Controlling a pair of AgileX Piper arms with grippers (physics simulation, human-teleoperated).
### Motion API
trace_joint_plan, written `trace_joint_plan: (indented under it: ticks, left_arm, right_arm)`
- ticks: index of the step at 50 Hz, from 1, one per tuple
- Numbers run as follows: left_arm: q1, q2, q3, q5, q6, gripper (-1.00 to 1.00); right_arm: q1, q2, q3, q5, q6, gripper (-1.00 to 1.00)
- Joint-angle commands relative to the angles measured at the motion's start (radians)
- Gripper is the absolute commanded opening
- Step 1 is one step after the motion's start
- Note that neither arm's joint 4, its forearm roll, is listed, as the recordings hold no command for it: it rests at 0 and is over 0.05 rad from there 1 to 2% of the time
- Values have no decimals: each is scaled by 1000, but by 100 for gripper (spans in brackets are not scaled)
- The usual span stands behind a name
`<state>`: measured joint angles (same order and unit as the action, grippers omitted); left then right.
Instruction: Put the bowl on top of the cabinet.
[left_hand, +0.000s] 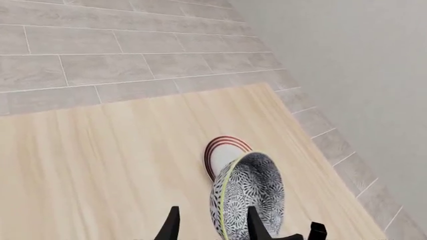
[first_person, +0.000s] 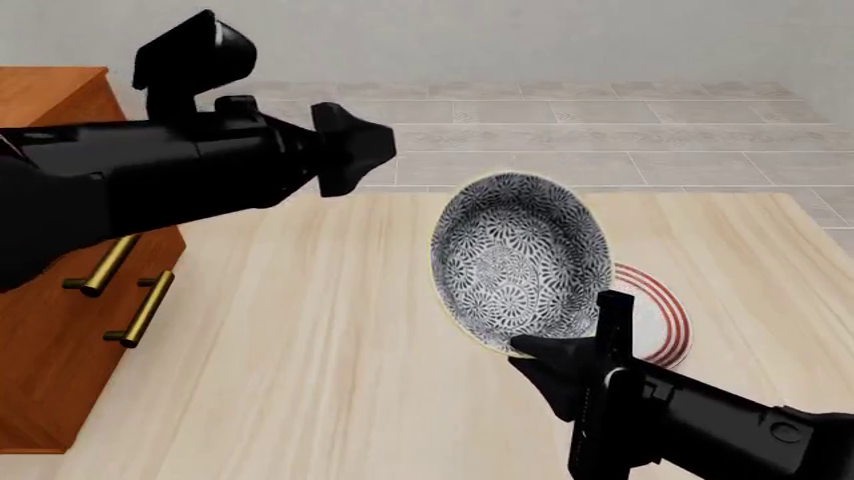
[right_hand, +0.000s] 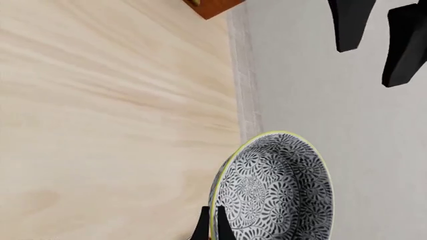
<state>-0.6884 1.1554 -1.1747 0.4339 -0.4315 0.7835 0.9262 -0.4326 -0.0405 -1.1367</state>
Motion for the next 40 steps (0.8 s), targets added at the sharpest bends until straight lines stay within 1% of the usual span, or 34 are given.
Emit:
trace_joint_plan:
  ticks: [1, 11, 20, 40]
  left_arm:
    - [-4, 12, 21, -18, 1, 100]
    - [-17, 26, 42, -43, 8, 100]
    - [-25, 36, 42, -49, 9, 100]
    - [-25, 51, 60, -71, 12, 100]
  right_arm:
    - [2, -8, -5, 0, 0, -100]
    - [2, -8, -5, 0, 0, -100]
    - [2, -8, -5, 0, 0, -100]
    - [2, -8, -5, 0, 0, -100]
